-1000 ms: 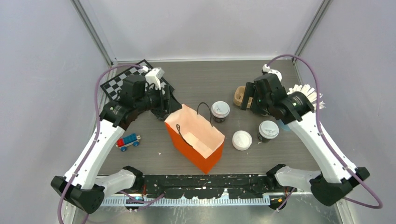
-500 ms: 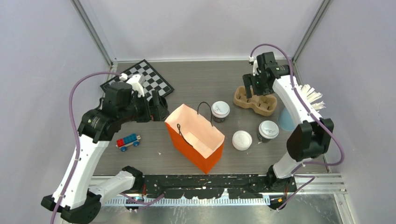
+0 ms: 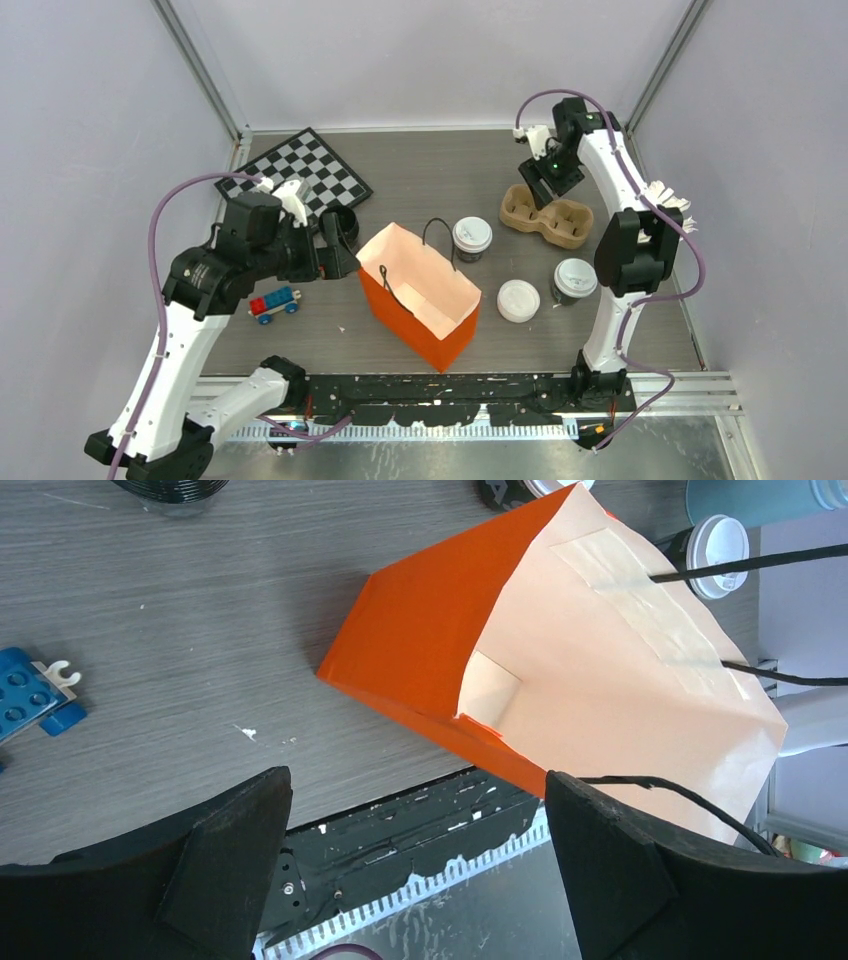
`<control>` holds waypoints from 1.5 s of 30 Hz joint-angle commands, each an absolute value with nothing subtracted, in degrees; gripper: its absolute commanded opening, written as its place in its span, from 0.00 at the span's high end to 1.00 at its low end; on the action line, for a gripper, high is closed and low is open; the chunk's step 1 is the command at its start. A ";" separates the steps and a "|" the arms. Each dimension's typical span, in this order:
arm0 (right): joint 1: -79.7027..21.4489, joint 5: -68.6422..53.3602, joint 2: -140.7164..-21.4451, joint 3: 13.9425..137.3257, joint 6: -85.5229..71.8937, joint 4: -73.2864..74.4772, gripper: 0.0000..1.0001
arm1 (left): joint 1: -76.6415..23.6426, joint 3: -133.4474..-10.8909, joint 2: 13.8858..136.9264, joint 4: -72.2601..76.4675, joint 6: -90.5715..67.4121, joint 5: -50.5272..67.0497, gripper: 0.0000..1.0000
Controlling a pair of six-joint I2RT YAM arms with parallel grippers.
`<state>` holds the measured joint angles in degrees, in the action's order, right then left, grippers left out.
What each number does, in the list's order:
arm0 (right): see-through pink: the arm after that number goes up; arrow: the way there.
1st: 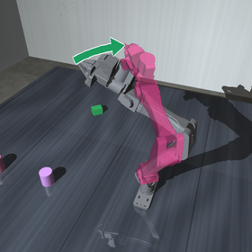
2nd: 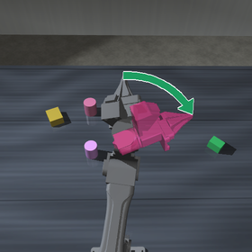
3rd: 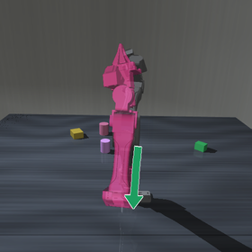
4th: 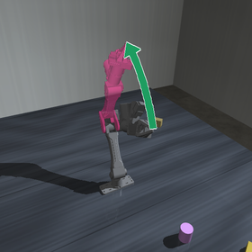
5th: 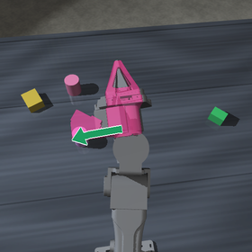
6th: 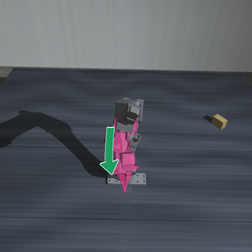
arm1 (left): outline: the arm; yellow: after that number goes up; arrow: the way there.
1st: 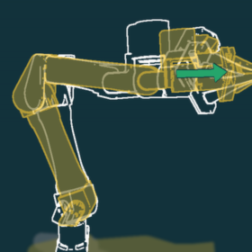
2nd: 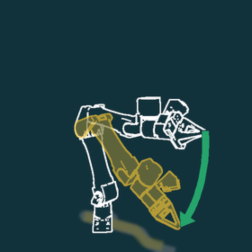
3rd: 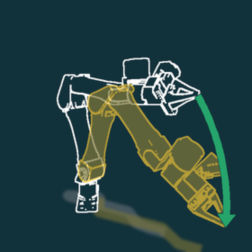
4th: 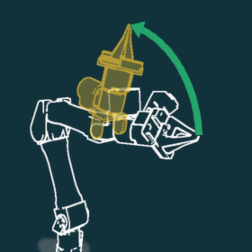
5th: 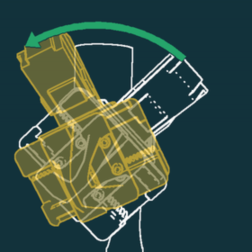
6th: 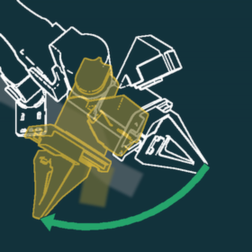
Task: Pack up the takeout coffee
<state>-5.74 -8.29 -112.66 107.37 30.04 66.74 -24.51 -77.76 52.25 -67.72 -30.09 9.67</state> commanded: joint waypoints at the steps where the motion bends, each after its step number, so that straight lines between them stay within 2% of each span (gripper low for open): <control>1: -3.19 -9.76 -112.80 110.58 39.56 70.82 0.33 | -24.43 -77.78 50.73 -68.82 -30.86 10.85 0.00; 5: -2.57 -13.03 -113.31 110.88 44.16 70.99 0.38 | -24.43 -77.53 50.61 -69.73 -31.15 9.97 0.00; 15: -2.50 -14.58 -113.93 107.42 50.46 69.49 0.40 | -24.44 -71.23 45.99 -66.12 -37.55 9.20 0.00; 36: -2.47 -14.05 -115.67 104.53 55.05 65.16 0.41 | -24.44 -69.04 43.89 -64.84 -38.67 9.48 0.00; 45: -2.56 -14.27 -116.57 104.00 55.63 64.50 0.48 | -24.43 -68.86 44.55 -64.62 -38.23 8.63 0.00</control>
